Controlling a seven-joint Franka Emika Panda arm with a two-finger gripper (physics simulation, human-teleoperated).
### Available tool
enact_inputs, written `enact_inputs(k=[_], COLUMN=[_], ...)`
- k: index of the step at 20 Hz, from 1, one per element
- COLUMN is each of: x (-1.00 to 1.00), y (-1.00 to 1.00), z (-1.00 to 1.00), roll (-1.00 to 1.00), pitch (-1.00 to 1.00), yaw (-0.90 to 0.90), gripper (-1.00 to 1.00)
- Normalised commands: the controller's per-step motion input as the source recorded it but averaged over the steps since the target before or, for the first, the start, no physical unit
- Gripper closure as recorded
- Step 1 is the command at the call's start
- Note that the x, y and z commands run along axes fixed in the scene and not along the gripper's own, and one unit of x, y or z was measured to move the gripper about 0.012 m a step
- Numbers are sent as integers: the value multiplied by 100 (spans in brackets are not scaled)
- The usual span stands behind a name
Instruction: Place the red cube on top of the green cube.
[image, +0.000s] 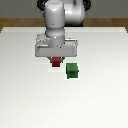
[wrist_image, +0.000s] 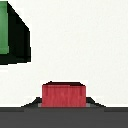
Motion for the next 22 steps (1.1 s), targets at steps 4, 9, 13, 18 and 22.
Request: enact_inputs(k=[4,9,13,18,22], x=[0,0,0,0,25], y=[0,0,12,80,50], z=[50,100,75,0,0], roll=[0,0,0,0,0], pitch=[0,0,0,0,0], yaw=[0,0,0,0,0], gripper=[100,100,100,100,100])
